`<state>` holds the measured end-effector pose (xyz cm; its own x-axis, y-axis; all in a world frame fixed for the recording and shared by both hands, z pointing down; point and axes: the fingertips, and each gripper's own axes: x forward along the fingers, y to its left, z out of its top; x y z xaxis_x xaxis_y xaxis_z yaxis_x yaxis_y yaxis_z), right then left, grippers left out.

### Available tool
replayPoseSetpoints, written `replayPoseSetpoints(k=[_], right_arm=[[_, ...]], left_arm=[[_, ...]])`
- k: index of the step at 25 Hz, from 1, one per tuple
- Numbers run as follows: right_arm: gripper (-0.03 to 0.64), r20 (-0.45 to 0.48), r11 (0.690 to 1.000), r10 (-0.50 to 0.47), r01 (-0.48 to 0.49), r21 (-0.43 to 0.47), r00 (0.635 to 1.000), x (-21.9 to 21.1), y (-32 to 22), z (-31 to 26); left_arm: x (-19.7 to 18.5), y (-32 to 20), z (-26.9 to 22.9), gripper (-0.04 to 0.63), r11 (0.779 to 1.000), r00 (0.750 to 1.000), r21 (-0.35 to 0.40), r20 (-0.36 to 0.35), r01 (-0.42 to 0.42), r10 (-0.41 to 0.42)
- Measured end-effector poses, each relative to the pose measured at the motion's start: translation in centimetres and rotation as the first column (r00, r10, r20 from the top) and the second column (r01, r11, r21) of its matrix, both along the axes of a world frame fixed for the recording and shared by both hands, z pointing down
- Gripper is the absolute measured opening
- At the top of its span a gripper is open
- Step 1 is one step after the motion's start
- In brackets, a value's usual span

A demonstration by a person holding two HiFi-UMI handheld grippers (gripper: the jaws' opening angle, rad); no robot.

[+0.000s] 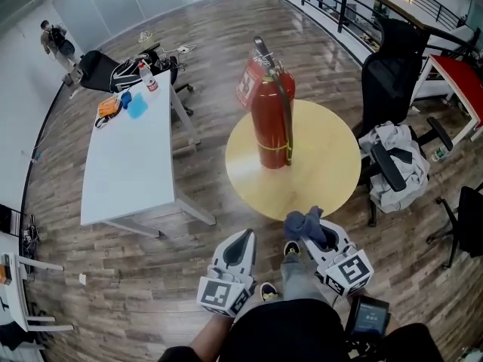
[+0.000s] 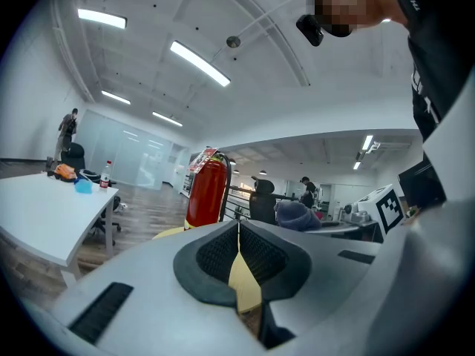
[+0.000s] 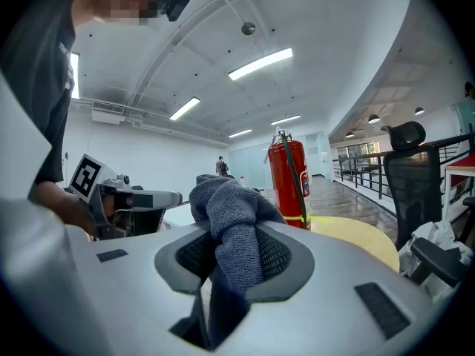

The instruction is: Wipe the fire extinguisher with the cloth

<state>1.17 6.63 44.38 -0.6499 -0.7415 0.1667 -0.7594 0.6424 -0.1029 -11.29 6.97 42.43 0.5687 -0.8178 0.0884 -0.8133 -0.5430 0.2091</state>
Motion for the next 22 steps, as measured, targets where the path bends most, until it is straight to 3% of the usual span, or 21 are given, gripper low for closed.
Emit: replayPoseSetpoints(k=[15, 22], right_arm=[[0.110, -0.077, 0.995, -0.029, 0.036, 0.092, 0.997, 5.7, -15.3, -1.8], [0.109, -0.146, 0.966, -0.124, 0.153, 0.210, 0.981, 6.4, -20.9, -2.9]], left_arm=[[4.7, -13.3, -1.6, 0.023, 0.999, 0.998, 0.033, 0.050, 0.021, -0.023], [5.4, -16.2, -1.6, 0.023, 0.996, 0.994, 0.048, 0.077, 0.069, -0.073]])
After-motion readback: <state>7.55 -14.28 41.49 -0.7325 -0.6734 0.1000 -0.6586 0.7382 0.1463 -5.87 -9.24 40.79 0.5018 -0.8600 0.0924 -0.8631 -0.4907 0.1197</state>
